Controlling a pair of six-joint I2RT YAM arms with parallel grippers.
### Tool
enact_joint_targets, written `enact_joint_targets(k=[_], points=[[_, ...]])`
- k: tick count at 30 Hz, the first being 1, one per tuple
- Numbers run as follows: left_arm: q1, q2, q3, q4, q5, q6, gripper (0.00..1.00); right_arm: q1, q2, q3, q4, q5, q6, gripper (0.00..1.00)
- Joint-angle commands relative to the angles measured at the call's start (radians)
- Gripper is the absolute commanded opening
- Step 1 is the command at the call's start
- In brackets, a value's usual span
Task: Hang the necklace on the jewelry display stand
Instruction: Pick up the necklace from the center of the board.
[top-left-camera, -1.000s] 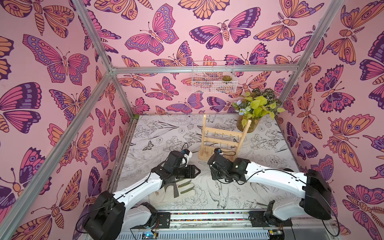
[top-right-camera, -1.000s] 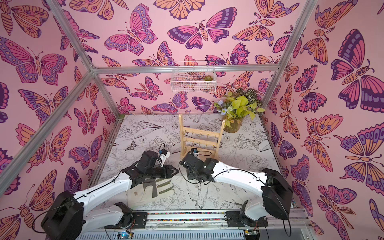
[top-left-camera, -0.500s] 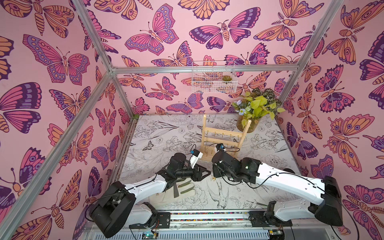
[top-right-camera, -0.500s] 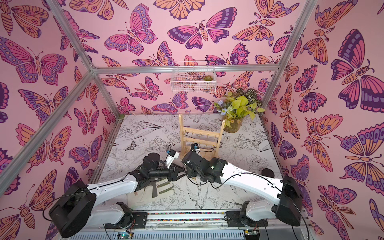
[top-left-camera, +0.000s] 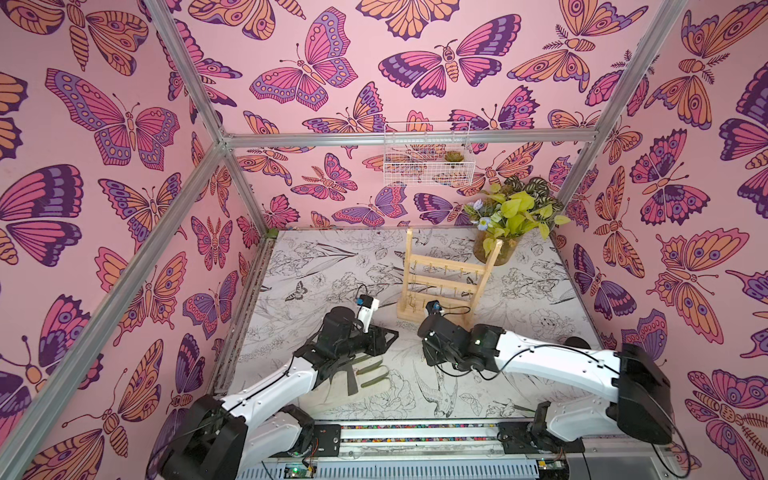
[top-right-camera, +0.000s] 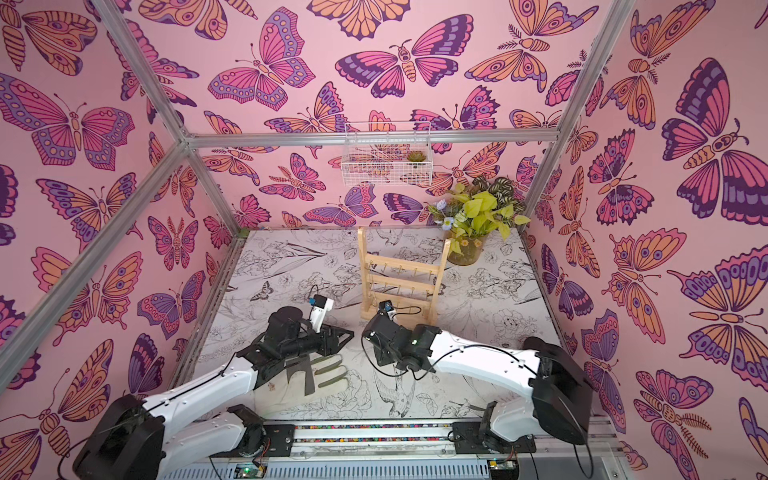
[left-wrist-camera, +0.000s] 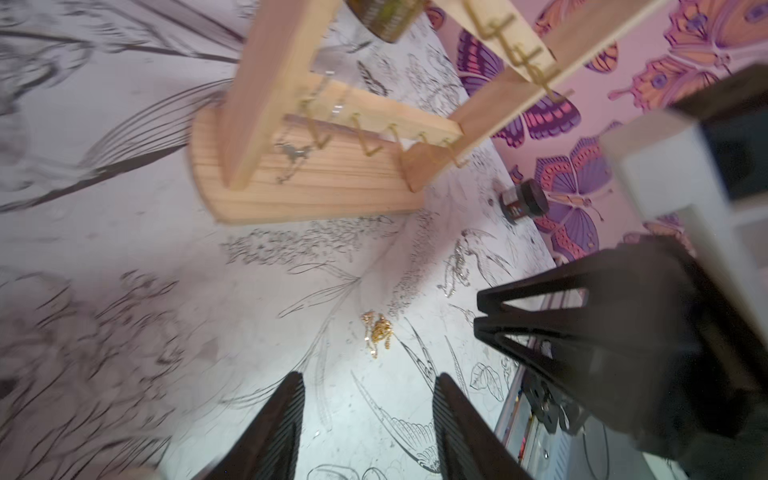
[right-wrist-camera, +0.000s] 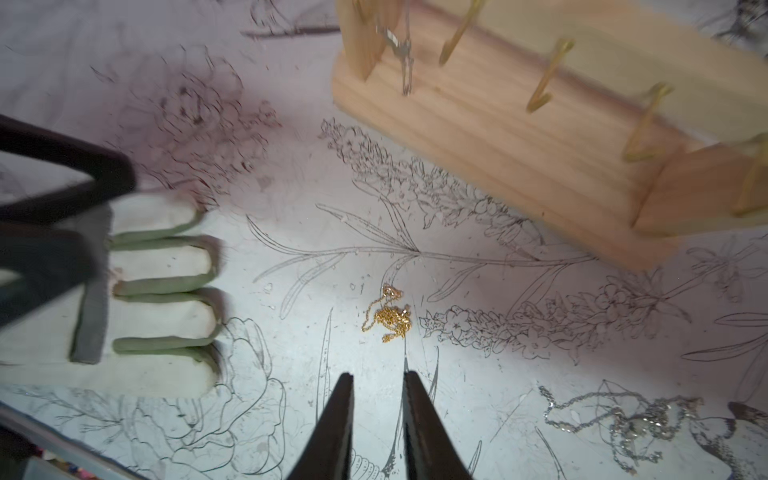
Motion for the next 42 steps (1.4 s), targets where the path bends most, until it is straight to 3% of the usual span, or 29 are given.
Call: enact_joint_targets(k=[1,6,17,36,42], points=[[0.03,-0.032,-0.019,-0.124,-0.047,-0.055,0.53,-0.007,0.079,0.036,0.057,-0.047,-0.051,0.26],[0.051,0.049,0.007,-0.129,-0.018,-0.061,0.53,-0.057,0.219,0.09,0.022,-0.108,-0.068,0.3],[0.057,0.063,0.025,-0.1,0.011,-0.051,0.53,-0.104,0.324,0.148,-0.022,-0.137,-0.109,0.32],[0.076,0.005,0.027,-0.166,0.0,-0.018,0.53,-0.124,0.383,0.133,-0.069,-0.154,-0.101,0.24],[0.078,-0.006,0.029,-0.171,0.0,-0.013,0.53,-0.124,0.386,0.119,-0.073,-0.166,-0.093,0.16]])
